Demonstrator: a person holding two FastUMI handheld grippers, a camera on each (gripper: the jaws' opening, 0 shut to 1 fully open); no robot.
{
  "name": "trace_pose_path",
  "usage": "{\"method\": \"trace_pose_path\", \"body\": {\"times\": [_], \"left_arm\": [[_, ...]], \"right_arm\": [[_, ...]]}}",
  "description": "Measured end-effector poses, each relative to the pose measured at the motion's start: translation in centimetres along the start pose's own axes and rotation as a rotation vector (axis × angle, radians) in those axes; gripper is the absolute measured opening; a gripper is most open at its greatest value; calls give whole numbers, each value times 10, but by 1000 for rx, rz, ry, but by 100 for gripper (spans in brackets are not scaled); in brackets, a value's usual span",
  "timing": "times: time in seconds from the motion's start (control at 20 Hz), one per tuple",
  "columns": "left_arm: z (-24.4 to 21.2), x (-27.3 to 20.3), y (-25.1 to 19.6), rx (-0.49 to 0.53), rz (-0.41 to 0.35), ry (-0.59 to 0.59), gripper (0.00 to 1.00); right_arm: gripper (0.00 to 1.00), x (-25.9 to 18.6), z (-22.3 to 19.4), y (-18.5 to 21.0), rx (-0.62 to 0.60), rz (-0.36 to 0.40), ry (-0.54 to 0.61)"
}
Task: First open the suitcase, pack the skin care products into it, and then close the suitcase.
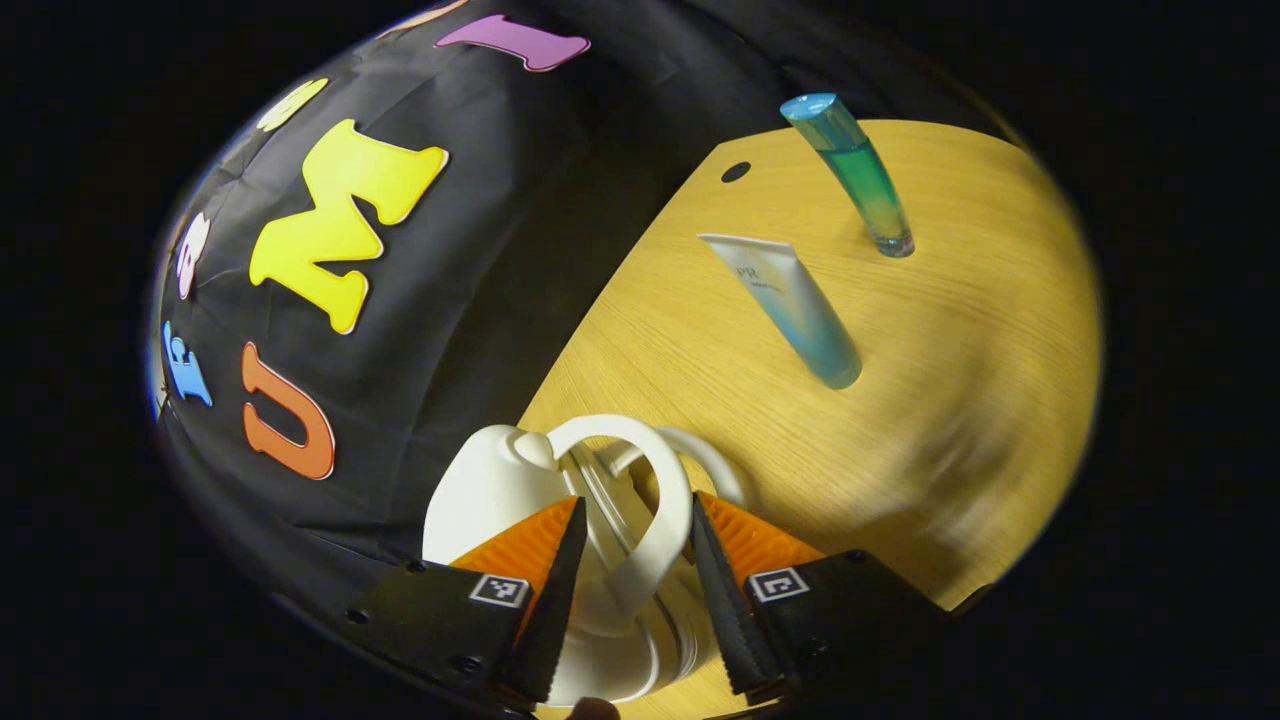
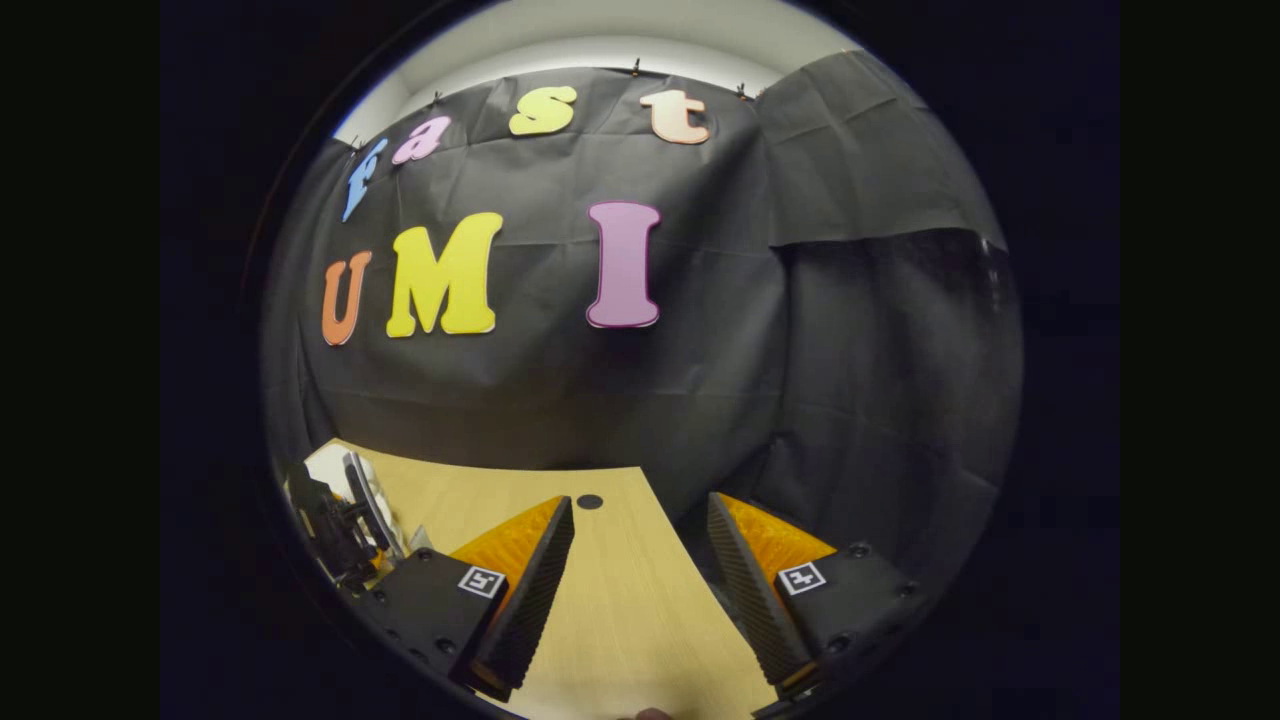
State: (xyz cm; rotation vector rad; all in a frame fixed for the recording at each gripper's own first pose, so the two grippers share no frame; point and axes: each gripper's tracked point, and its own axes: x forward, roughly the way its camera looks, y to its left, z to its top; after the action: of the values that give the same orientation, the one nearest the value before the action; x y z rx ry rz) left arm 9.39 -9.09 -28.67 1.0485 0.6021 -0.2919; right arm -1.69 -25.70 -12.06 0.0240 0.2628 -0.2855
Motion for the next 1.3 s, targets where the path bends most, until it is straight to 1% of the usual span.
{"method": "trace_pose_path", "body": {"times": [0.05,0.15,0.25,0.35,0.4,0.45,0.5,0.55,0.65,0.8,1.0,1.15,1.3], "left_arm": [[-3,3,-2,-2,-5,16,61],[-2,5,-7,-15,-27,29,45],[0,4,-7,-9,-32,27,40],[4,2,-7,-5,-44,14,31],[6,1,-5,-21,-44,0,27],[10,2,-1,-40,-40,-14,20],[11,-2,2,-59,-36,-24,17],[11,-5,8,-78,-35,-29,11],[15,-11,17,-131,-50,-44,5],[23,-30,40,-200,-37,-100,3],[28,-68,97,-374,-25,-234,3],[9,-90,160,-484,26,-310,2],[-34,-103,224,-562,84,-336,3]], "right_arm": [[80,1,-1,-3,4,-5,6],[81,0,2,-9,7,-16,1],[80,-3,4,-14,8,-34,-8],[80,-6,2,-15,21,-49,2],[81,-8,2,-13,30,-53,4],[80,-11,6,-10,36,-57,-2],[80,-13,8,-7,36,-59,-11],[80,-16,11,-3,32,-58,-19],[80,-21,14,10,24,-51,-30],[80,-30,22,24,11,-47,-52],[80,-38,32,52,-8,-30,-76],[80,-45,43,81,-23,-2,-97],[80,-53,52,120,-51,43,-122]]}}
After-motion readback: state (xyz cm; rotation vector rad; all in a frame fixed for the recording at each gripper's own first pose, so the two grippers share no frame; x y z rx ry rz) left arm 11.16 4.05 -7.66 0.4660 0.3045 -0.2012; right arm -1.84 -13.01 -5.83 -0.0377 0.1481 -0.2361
